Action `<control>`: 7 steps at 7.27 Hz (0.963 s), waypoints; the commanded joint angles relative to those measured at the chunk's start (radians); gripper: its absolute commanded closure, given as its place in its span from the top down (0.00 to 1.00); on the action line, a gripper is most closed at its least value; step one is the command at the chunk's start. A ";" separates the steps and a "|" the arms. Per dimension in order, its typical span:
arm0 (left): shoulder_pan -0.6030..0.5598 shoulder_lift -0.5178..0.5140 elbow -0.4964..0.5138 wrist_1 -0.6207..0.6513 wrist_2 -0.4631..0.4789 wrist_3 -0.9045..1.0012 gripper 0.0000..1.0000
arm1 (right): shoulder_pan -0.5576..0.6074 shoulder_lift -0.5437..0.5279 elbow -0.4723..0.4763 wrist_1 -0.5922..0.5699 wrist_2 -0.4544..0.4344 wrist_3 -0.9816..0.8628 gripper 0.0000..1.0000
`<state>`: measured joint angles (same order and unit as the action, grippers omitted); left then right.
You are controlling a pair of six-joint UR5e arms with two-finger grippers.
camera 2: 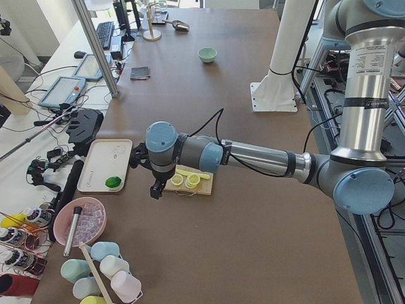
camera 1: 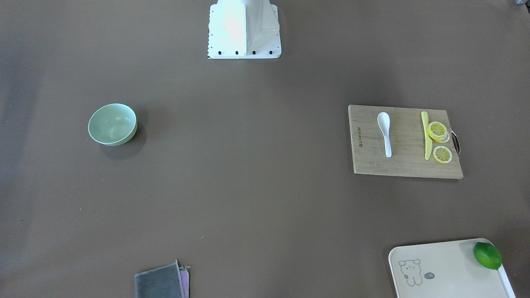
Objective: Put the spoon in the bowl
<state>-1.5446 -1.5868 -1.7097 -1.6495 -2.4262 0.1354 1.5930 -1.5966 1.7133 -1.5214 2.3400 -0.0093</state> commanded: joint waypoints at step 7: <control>-0.026 0.070 -0.039 -0.016 -0.016 -0.033 0.98 | 0.010 -0.035 0.032 -0.028 0.027 -0.005 1.00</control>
<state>-1.5724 -1.5169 -1.7469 -1.6647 -2.4417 0.1168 1.6030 -1.6130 1.7269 -1.5545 2.3490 -0.0151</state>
